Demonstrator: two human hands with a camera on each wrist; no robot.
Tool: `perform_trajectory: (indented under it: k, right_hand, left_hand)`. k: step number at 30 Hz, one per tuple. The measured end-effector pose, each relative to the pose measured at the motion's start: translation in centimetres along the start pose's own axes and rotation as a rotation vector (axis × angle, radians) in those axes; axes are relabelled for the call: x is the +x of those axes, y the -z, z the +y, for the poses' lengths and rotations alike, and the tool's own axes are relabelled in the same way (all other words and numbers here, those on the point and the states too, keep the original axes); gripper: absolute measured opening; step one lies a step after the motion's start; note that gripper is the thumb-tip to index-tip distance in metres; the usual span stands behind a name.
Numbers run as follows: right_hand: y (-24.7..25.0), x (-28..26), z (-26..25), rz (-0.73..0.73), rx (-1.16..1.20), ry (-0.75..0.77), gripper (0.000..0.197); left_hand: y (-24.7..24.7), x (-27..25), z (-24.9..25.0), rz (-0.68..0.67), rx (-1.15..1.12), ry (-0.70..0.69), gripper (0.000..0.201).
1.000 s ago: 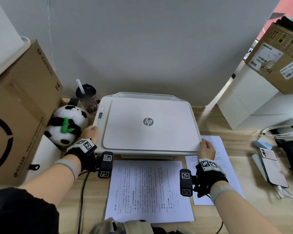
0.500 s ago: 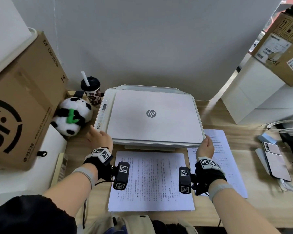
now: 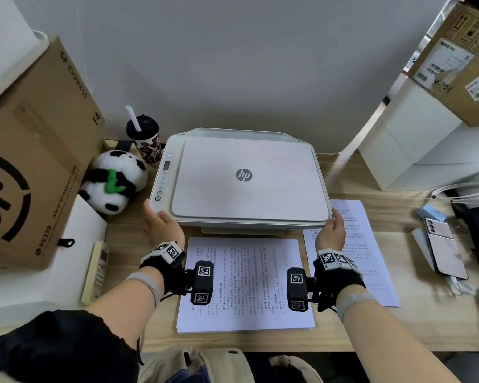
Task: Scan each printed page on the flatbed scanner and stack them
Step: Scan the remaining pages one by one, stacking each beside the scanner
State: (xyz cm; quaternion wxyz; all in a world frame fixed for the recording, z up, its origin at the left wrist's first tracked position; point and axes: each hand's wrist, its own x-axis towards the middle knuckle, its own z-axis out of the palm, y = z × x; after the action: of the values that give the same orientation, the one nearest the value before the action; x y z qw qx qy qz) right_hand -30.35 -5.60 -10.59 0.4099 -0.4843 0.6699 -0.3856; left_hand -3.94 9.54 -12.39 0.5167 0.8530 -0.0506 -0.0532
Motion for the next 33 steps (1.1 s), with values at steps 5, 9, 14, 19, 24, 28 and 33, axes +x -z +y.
perform_trajectory:
  k: [5, 9, 14, 19, 24, 28, 33]
  right_hand:
    - [-0.13, -0.05, -0.24, 0.007, -0.016, -0.007, 0.039]
    - [-0.14, -0.12, -0.26, 0.014, -0.024, -0.002, 0.040]
    - [-0.26, -0.14, -0.27, 0.017, -0.027, -0.007, 0.040]
    - [-0.30, -0.14, -0.24, 0.019, -0.025, -0.008, 0.040]
    - [-0.34, -0.05, -0.24, 0.020, -0.030, -0.013, 0.040]
    - [-0.30, -0.06, -0.16, 0.026, -0.029, -0.012, 0.040]
    - [-0.45, 0.04, -0.02, 0.028, -0.024, -0.010, 0.039]
  left_hand:
    - [0.02, -0.02, 0.11, 0.010, -0.023, -0.004, 0.049]
    - [-0.09, 0.11, -0.02, 0.005, -0.036, -0.009, 0.049]
    - [-0.29, 0.19, -0.33, 0.004, -0.046, -0.012, 0.049]
    - [-0.26, 0.21, -0.50, -0.006, -0.038, -0.010, 0.050]
    - [-0.26, 0.24, -0.58, -0.011, -0.042, -0.017, 0.049]
    - [-0.26, 0.22, -0.50, -0.011, -0.049, -0.015, 0.049]
    - [-0.28, 0.25, -0.29, -0.010, -0.067, -0.030, 0.049]
